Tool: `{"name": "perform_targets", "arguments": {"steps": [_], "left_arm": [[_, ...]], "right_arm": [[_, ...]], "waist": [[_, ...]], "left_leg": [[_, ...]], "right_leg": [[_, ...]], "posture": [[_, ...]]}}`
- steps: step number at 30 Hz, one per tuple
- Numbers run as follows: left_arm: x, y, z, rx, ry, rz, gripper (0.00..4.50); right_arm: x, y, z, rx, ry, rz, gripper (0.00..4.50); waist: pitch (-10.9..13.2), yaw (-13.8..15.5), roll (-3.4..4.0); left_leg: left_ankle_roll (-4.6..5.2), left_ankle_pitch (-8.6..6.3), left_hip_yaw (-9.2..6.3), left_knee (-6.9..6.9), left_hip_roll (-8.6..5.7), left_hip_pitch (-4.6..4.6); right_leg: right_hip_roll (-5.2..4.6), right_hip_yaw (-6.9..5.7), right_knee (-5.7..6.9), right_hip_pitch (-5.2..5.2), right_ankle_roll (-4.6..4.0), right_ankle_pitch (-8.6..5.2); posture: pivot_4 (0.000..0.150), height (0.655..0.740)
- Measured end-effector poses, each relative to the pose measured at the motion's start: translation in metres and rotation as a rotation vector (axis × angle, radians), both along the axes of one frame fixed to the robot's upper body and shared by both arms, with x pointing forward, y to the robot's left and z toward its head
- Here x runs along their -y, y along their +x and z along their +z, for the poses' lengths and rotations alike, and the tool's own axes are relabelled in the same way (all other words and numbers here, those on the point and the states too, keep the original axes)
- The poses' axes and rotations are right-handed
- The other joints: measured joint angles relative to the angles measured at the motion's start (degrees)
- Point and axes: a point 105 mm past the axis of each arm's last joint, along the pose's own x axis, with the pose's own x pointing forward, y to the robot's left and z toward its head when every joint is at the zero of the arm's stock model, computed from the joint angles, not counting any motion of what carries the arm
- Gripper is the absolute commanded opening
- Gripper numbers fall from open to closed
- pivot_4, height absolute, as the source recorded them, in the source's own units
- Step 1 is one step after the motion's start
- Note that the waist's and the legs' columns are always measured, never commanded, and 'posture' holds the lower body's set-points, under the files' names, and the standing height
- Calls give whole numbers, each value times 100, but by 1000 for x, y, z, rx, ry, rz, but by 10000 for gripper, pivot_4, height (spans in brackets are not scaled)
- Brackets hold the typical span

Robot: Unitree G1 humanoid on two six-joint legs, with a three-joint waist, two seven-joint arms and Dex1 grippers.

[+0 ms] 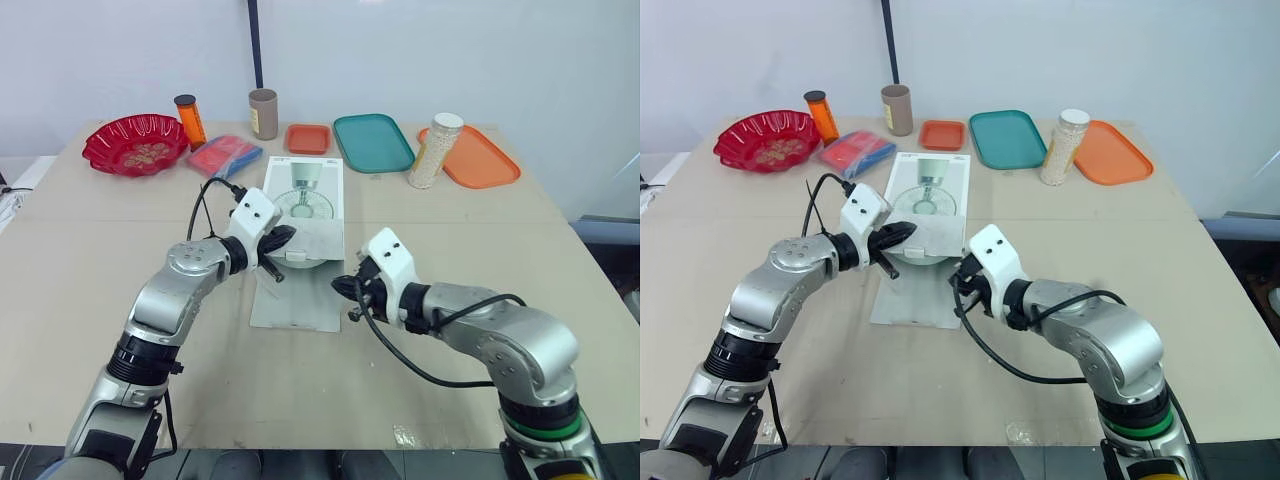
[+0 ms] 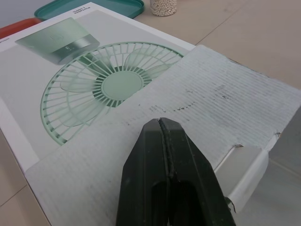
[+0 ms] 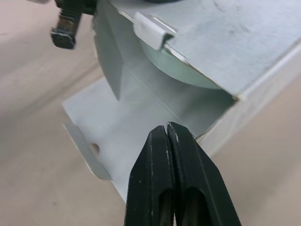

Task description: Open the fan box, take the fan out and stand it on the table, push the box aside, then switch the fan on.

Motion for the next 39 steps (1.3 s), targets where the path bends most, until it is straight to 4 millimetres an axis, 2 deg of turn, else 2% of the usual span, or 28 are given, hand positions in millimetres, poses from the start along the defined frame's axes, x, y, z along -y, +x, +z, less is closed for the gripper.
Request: {"name": "perform_targets", "arguments": {"steps": [6,9,13,21,30,39], "left_arm": [[4,0,0,0,-12,-12,0],[4,0,0,2,-12,-12,0],[3,0,0,3,-11,-10,0],[3,0,1,10,-10,-2,0],[3,1,1,17,-12,-1,0],[2,2,2,18,-20,1,0]], "right_arm": [[13,4,-4,13,-47,-73,446],[22,9,-27,-52,-106,-124,446],[26,18,-29,-39,-106,-156,446],[-1,40,-28,13,-69,-109,446],[-2,53,-33,32,-68,-129,446],[-1,52,-34,32,-64,-134,446]], "waist": [[0,0,0],[0,-2,0],[1,-3,0],[1,-8,0],[1,-14,1],[1,-13,1]], "left_leg": [[0,0,0,0,0,0],[0,0,3,-1,-1,-1],[0,0,3,-1,0,-1],[0,0,3,-1,0,-1],[0,0,3,-2,2,-2],[0,0,3,-2,1,-2]], "right_leg": [[1,0,-1,0,0,0],[0,4,-1,-3,0,0],[1,4,-1,-3,1,0],[0,3,-1,-4,0,0],[1,4,0,-6,-1,1],[1,4,0,-6,-1,1]], "posture": [[1500,7400],[1500,7400],[1500,7400],[1500,7400],[1500,7400],[1500,7400]]}}
